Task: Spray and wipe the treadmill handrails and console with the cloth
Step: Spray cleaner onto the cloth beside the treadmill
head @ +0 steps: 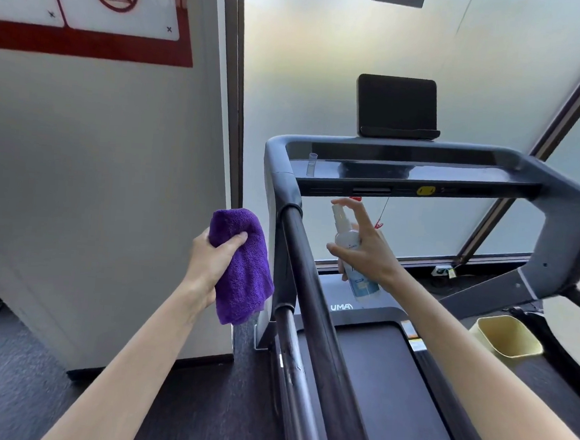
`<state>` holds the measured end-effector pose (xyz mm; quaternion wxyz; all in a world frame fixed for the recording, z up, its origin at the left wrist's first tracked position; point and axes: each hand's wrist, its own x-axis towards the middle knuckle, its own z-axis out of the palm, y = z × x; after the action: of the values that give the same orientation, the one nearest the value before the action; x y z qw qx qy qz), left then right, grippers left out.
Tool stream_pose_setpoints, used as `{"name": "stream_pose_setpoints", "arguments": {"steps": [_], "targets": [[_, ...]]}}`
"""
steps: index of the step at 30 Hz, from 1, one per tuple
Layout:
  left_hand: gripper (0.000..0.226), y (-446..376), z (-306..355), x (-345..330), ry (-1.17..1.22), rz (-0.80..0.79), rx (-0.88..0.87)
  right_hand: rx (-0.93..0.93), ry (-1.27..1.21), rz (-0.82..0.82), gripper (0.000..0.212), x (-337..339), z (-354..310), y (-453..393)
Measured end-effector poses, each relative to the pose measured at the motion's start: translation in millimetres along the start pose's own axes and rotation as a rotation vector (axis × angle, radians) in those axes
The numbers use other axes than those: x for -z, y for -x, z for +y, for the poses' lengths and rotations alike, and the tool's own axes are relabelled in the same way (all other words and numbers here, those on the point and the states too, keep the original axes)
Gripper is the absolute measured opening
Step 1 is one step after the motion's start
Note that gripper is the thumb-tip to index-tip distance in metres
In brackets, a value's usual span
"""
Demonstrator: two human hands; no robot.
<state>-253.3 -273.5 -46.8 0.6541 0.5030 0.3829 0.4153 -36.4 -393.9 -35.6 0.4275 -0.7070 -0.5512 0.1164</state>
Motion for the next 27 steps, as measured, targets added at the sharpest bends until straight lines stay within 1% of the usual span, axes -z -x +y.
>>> {"name": "stream_pose_setpoints", "arguments": {"steps": [4, 7, 9, 12, 15, 17, 18, 20, 22, 25, 26, 27], "targets": [[0.011, -1.1, -0.4, 2.4, -0.002, 0.006, 0.005, 0.050, 0.050, 0.035, 0.067, -1.2, -0.2, -1.0], [0.013, -2.3, -0.8, 2.9, 0.002, 0.006, 0.015, 0.076, 0.012, 0.040, 0.066, -2.1, 0.9, -0.8], [0.014, -3.1, -1.3, 3.1, -0.007, 0.008, 0.022, 0.013, -0.065, 0.042, 0.065, -2.8, 0.7, -0.4], [0.015, -4.1, -1.9, 3.4, -0.010, 0.007, 0.028, -0.116, -0.194, 0.012, 0.075, -2.2, 0.4, -3.6], [0.014, -5.2, -2.1, 3.5, -0.004, 0.004, 0.032, -0.175, -0.310, -0.070, 0.071, 1.5, 4.1, -5.8], [0.013, -6.3, -1.8, 3.5, -0.002, 0.003, 0.035, -0.182, -0.379, -0.092, 0.074, 2.8, 6.9, -4.8], [0.014, -6.7, -1.5, 3.4, 0.002, 0.003, 0.036, -0.183, -0.393, -0.067, 0.076, 2.6, 8.2, -4.3], [0.015, -7.7, -0.9, 3.4, 0.008, 0.002, 0.035, -0.199, -0.423, 0.032, 0.080, 2.2, 10.3, -4.3], [0.015, -8.4, -0.3, 3.0, 0.007, -0.003, 0.032, -0.215, -0.470, 0.097, 0.080, 1.1, 10.5, -4.9], [0.014, -9.1, -0.1, 2.5, 0.012, -0.009, 0.032, -0.210, -0.552, 0.096, 0.061, -0.6, 9.3, -7.1], [0.014, -9.1, -0.1, 2.2, 0.014, -0.011, 0.033, -0.186, -0.591, 0.098, 0.059, -1.0, 9.0, -8.1], [0.014, -9.1, -0.2, 2.0, 0.014, -0.012, 0.034, -0.166, -0.613, 0.105, 0.061, -1.4, 8.6, -9.0]]}}
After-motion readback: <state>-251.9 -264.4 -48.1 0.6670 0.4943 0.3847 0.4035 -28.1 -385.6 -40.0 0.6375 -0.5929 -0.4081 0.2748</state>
